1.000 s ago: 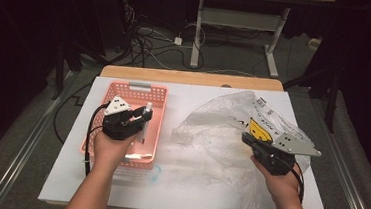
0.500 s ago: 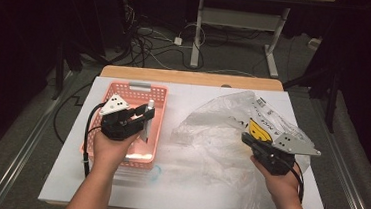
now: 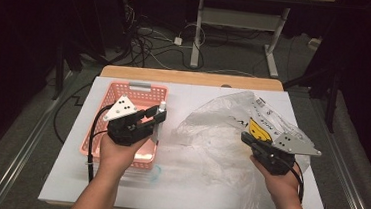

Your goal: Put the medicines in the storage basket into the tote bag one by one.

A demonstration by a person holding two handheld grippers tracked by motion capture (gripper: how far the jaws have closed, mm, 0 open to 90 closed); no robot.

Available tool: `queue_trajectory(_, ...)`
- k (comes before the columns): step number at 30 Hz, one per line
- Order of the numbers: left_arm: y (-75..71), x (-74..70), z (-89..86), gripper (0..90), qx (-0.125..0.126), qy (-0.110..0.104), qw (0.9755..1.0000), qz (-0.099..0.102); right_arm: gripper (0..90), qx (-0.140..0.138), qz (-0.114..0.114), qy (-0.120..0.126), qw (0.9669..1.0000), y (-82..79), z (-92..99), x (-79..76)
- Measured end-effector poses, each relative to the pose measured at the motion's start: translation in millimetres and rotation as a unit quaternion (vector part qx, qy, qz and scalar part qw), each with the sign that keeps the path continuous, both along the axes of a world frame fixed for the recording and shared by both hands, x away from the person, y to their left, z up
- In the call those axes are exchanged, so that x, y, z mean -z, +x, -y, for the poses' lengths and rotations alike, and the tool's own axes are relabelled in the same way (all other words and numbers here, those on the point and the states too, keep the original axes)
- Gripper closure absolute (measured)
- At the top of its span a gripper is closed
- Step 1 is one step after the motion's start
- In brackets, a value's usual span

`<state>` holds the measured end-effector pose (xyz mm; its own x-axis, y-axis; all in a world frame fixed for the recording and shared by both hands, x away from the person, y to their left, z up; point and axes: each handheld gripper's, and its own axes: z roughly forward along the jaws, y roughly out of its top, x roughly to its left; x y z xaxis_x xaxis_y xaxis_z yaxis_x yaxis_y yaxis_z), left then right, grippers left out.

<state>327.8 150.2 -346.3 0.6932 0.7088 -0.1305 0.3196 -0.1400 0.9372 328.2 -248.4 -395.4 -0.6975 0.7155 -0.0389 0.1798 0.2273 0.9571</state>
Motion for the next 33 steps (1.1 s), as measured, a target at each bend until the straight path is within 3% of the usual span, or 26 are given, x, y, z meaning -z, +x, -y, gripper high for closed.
queue_trajectory(5, -1.9, 4.7, 13.4, 66.5, 0.02, -0.001, 0.9998, -0.006, 90.0, -0.001, 0.005, 0.001, 1.0, -0.3, -0.9, -1.6)
queue_trajectory(15, -11.0, 8.1, 38.8, 66.4, 0.05, 0.012, 0.9987, 0.002, 90.0, -0.005, 0.006, 0.006, 1.0, -0.9, -3.8, -3.5)
queue_trajectory(26, -23.0, 10.4, 62.2, 66.3, 0.082, 0.018, 0.9965, 0.007, 90.0, -0.011, 0.01, 0.009, 0.9998, -2.1, -7.1, -5.9)
queue_trajectory(33, -25.2, 22.1, 80.6, 66.3, 0.104, 0.028, 0.9942, -0.004, 90.0, -0.016, 0.01, 0.011, 0.9998, -3.1, -8.7, -6.1)
